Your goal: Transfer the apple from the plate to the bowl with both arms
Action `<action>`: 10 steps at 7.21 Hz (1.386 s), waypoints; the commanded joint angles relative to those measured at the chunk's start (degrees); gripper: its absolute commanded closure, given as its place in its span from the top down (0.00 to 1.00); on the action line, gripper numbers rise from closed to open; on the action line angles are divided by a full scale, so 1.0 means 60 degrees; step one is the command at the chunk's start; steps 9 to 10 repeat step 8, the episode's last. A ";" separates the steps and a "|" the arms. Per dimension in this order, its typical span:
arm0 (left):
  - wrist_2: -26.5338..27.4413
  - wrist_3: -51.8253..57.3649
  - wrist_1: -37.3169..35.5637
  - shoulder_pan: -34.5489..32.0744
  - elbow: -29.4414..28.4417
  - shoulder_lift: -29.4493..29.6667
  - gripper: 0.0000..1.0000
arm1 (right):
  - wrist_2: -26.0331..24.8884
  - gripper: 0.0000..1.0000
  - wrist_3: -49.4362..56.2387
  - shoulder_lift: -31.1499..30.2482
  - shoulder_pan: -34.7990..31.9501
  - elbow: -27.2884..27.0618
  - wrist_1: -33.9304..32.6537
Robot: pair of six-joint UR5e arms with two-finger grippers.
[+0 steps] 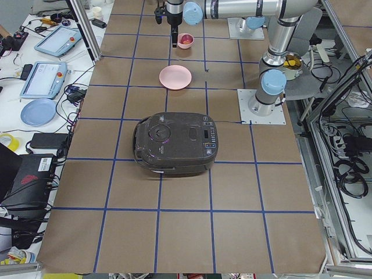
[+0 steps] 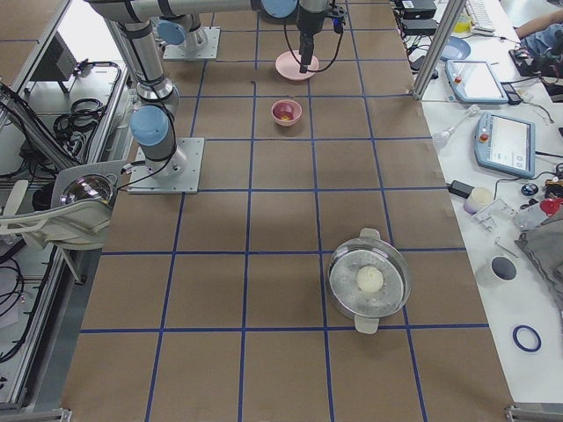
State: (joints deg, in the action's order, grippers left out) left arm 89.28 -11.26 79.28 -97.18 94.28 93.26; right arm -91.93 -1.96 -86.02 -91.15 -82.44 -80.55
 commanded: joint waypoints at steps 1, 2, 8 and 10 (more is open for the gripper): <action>0.0350 0.1180 0.1034 0.0361 -0.0636 -0.0396 1.00 | -0.0001 1.00 -0.0038 0.0025 -0.0014 -0.0030 -0.0037; 0.0339 0.1246 0.1359 0.0361 -0.0799 -0.0484 1.00 | 0.0014 1.00 -0.0111 0.0011 -0.0043 -0.0030 -0.0299; 0.0323 0.1452 0.1581 0.0640 -0.1606 -0.0411 1.00 | 0.0044 1.00 -0.0098 0.0011 -0.0043 -0.0205 -0.0829; 0.0323 0.1452 0.1581 0.0640 -0.1606 -0.0411 1.00 | 0.0044 1.00 -0.0098 0.0011 -0.0043 -0.0205 -0.0829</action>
